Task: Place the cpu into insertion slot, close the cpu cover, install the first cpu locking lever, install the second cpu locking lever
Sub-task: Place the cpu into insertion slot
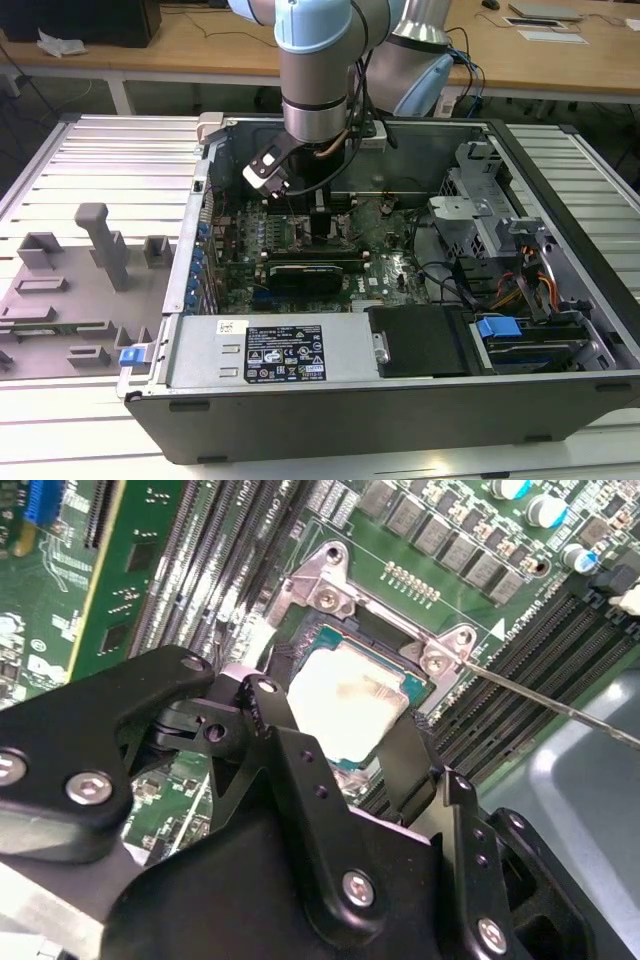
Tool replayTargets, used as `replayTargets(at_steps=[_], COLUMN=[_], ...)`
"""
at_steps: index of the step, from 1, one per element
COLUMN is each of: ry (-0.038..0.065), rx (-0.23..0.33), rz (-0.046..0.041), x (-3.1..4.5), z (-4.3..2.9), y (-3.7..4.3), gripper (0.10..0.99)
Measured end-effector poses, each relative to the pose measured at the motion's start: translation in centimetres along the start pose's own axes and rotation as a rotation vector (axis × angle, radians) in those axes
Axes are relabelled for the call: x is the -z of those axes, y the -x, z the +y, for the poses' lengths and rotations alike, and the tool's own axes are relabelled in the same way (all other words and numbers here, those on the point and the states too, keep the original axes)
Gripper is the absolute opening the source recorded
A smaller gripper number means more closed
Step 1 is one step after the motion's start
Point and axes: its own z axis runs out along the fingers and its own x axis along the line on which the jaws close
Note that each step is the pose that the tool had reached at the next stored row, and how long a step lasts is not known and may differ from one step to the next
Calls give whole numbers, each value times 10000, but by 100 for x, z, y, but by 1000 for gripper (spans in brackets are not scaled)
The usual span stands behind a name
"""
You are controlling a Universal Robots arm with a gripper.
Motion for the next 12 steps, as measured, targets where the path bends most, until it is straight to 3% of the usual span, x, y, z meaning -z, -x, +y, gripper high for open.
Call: replayTargets(at_steps=[1, 2, 12], ry=[-1, -1, 0], rx=[11, 15, 16], rz=[-126, -183, -187], x=[0, 0, 89], z=[0, 0, 17], y=[-1, -2, -1], gripper=[616, 616, 616])
